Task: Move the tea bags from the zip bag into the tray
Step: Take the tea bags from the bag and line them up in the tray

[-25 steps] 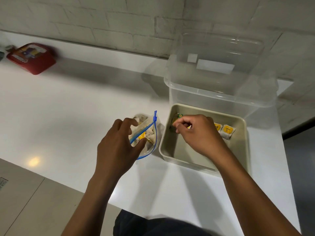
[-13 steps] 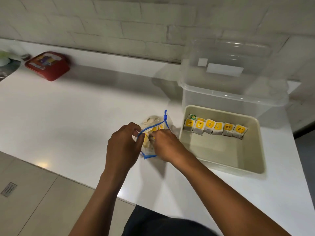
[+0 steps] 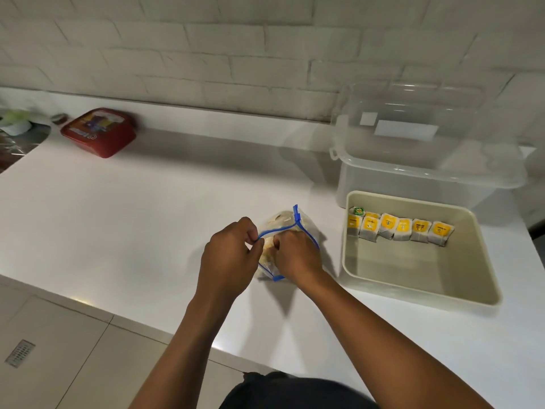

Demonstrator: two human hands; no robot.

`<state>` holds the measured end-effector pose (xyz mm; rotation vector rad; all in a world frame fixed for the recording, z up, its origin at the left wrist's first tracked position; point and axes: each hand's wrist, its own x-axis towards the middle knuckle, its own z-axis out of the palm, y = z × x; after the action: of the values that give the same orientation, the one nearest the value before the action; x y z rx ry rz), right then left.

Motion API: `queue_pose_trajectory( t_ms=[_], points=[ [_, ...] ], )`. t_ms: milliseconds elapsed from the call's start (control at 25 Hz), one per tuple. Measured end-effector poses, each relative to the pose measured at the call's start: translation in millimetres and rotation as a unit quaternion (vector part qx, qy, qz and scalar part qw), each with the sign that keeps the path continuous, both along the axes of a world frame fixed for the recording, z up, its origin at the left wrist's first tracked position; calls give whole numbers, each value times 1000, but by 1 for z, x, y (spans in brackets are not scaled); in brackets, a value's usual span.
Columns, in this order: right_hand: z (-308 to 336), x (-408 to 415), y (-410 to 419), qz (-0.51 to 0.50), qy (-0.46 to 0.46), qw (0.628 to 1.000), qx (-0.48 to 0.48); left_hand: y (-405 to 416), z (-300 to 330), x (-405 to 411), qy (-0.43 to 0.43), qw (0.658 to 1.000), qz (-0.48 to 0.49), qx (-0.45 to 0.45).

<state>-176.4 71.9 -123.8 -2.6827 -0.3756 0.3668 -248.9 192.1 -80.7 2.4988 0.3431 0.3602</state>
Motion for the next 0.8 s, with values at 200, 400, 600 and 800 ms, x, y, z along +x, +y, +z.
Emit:
queue_pose_trajectory(
  t_ms=[200,400,600,800],
  points=[
    [10,6,-4,0,11,1000,29,4,-1,0,4,1000,-8,-1],
    [7,0,-12,44,64,996,42,-1,0,5,-5,999,-37,-36],
    [-1,-1,-6,34,88,994,52,-3,3,4,4,997,-62,-44],
    [4,-6,6,-14,37,998,52,-1,-1,5,26,997,-58,-36]
  ],
)
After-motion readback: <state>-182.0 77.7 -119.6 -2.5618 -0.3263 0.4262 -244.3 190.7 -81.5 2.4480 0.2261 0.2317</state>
